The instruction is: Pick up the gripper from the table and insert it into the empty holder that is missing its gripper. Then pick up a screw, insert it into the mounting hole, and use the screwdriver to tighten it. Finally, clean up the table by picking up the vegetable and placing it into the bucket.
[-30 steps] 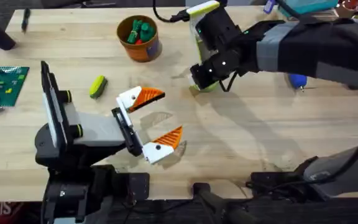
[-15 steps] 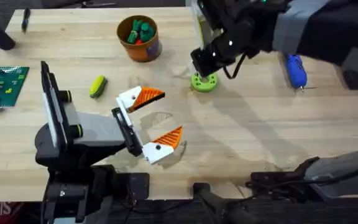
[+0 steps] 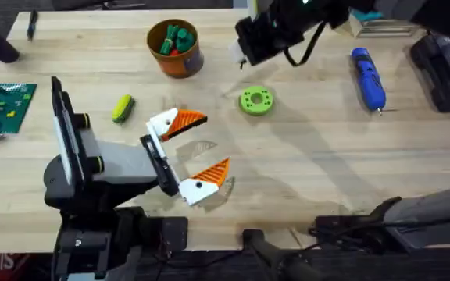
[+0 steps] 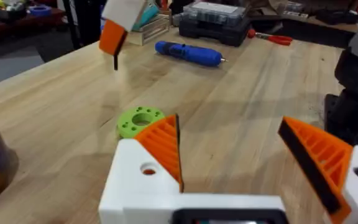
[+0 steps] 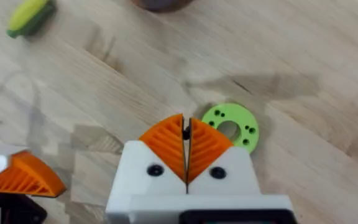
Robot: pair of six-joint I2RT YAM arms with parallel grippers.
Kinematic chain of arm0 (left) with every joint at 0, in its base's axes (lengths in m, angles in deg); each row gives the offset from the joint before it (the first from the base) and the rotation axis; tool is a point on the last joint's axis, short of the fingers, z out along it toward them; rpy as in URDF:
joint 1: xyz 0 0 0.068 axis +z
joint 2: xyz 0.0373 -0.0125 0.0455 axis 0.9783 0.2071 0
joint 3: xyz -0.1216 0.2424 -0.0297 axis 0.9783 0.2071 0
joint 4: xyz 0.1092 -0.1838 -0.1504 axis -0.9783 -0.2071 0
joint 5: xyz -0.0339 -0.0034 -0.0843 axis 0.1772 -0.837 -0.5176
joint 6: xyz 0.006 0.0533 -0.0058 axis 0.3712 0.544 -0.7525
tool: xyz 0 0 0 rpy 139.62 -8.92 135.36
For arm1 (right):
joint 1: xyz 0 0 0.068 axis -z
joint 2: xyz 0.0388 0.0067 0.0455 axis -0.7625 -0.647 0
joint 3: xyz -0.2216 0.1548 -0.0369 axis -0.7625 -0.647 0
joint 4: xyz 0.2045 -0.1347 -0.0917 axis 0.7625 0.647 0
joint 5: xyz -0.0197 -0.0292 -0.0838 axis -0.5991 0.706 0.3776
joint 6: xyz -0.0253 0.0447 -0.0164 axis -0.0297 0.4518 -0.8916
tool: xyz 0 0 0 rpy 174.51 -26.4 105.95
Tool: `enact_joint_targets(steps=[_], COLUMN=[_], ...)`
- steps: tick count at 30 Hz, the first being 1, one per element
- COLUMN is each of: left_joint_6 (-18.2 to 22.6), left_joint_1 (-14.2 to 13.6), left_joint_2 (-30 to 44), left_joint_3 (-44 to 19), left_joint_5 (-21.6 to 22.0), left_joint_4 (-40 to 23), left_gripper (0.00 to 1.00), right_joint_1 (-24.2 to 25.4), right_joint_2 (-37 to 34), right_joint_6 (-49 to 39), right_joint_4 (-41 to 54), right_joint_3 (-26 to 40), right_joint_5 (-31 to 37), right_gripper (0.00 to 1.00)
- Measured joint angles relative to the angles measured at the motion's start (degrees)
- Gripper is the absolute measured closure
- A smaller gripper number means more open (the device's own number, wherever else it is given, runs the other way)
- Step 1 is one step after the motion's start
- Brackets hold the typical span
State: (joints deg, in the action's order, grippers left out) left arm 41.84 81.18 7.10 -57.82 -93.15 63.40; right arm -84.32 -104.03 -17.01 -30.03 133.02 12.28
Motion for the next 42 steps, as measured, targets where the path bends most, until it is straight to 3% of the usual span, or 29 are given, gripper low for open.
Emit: enact_joint_targets(steps=[9,20,33,42], left_joint_6=[0.0,0.0,0.0,0.0], left_joint_1=[0.0,0.0,0.0,0.0], left_joint_2=[0.0,-0.01,0.0,0.0], left_joint_3=[0.0,0.0,0.0,0.0], left_joint_5=[0.0,0.0,0.0,0.0], left_joint_4=[0.0,-0.01,0.0,-0.02], left_gripper=[0.016,0.015,0.015,0.015], right_joint_1=[-1.85,-8.86,-17.82,-20.36], right_joint_2=[0.0,0.0,0.0,0.0], right_joint_6=[-0.3,-0.52,-0.67,-0.65], right_joint_4=[5.27,8.46,8.68,8.68], right_joint_3=[7.74,14.53,15.68,15.68], right_joint_5=[-0.64,-0.95,-0.99,-1.18], right_gripper=[0.994,0.994,0.994,0.994])
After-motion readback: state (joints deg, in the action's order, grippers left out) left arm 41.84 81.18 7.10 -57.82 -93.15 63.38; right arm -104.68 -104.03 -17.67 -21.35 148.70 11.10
